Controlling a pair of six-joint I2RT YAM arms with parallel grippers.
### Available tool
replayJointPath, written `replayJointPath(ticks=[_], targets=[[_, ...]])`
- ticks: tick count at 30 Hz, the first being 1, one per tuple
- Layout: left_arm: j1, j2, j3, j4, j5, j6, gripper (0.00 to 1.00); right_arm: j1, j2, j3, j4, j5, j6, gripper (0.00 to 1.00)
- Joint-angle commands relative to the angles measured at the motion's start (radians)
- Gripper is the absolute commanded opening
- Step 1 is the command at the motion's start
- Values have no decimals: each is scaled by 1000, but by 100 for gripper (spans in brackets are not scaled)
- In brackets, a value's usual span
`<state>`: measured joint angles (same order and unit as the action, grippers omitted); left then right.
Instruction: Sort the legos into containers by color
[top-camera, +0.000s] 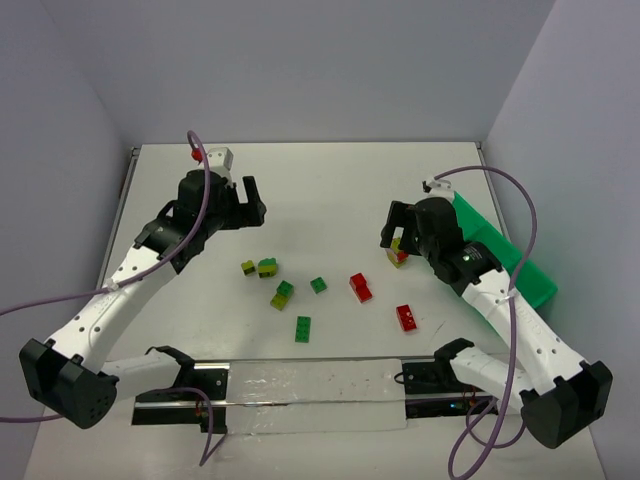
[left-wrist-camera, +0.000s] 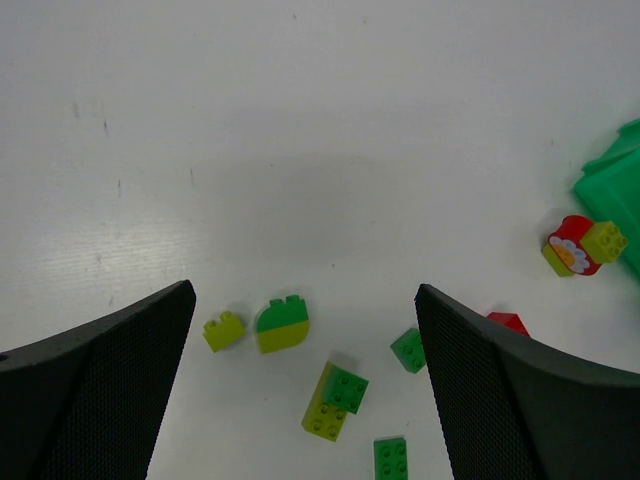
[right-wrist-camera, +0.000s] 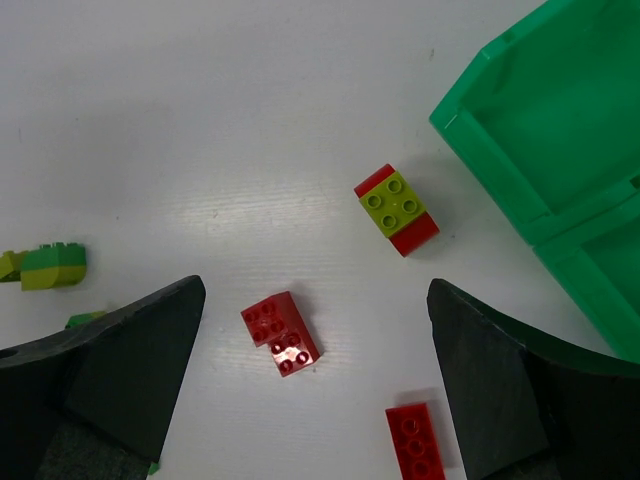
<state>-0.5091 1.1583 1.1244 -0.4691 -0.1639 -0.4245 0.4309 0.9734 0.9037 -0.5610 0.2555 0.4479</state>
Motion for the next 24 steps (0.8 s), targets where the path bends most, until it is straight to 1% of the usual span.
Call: replayJointPath(ticks=[1,8,11,12,13,15,20,22,24], targets=[[-5,-9,20,-19,-8,-13,99,-3,-30,-8,27,-16,-32,100],[-5,3,19,-22,-9,-13,99,-3,4,-29,27,-3,-113,99],[-5,24,25,-43,-15,-15,99,-4,17,-52,66,-16,-201,98],[-5,29,25,-46,-16,-16,99,-3,22,-60,80,-25,-238,96],[-5,33,25,-49,-17,-16,99,-4,25,-76,107,-32,-264,94],[-5,40,26,-55,-17,-17,99,-5,28,-107,157,-57,-330,93],[-5,51,36,-59,-13,-10,99,-61,96,-75,144,-150,-363,93],[-5,59,36,-51,0,-8,99,-103,157,-52,165,-196,-354,91],[-5,71,50,-61,3,-5,99,-115,205,-33,189,-193,-367,91]])
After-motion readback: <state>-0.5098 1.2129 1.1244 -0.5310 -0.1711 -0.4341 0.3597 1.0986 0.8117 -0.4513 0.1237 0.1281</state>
